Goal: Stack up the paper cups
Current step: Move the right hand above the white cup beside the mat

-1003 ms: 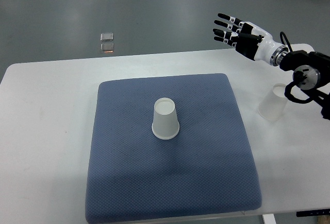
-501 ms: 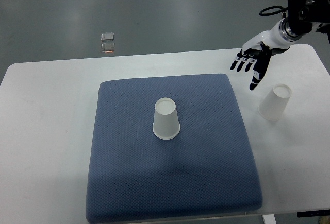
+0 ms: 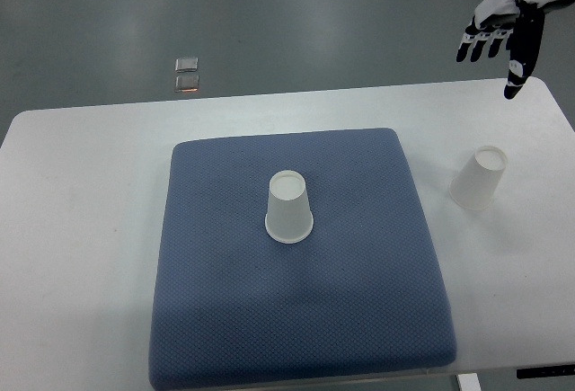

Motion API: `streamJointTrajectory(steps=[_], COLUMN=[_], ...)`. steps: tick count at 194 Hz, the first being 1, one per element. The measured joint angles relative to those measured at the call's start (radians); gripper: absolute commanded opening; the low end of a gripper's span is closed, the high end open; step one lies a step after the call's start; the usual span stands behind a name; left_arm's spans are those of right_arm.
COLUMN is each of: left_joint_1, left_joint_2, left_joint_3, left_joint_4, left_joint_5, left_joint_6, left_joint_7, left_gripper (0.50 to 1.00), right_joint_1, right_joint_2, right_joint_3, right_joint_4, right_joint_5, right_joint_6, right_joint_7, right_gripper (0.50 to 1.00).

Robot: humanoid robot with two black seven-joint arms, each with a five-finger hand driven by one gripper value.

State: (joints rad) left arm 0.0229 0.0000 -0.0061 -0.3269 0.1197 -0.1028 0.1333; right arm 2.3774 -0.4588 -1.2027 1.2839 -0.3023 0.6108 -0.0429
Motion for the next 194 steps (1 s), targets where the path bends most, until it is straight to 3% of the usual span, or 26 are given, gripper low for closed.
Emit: streamJointTrajectory(steps=[51, 107, 130, 163, 194], left_joint_1=[0.000, 0.000, 0.000, 0.000, 0.001], left_joint_2=[0.000, 0.000, 0.000, 0.000, 0.000], left_joint_3=[0.000, -0.002, -0.002, -0.003, -0.002], left_joint_4=[0.000, 0.000, 0.001, 0.005, 0.010], left_joint_5=[-0.001, -0.002, -0.002, -0.002, -0.002], left_joint_6=[0.000, 0.000, 0.000, 0.000, 0.000], left_joint_7=[0.000, 0.001, 0.001, 0.001, 0.000], left_gripper=[1.000, 1.000, 1.000, 1.000, 1.000], right_joint_1=[0.079, -0.074, -0.174, -0.329, -0.442], right_joint_2=[-0.046, -0.045, -0.045, -0.033, -0.016], right_joint_3=[-0.003, -0.009, -0.006, 0.006, 0.008], right_joint_4=[0.047, -0.012, -0.044, -0.079, -0.117], right_joint_5=[-0.041, -0.098, -0.099, -0.097, -0.094], right_joint_6=[0.000, -0.009, -0.080, -0.246, -0.332], right_joint_7=[-0.001, 0.000, 0.000, 0.000, 0.000], right_gripper=[0.919, 0.913, 0.913, 0.911, 0.913])
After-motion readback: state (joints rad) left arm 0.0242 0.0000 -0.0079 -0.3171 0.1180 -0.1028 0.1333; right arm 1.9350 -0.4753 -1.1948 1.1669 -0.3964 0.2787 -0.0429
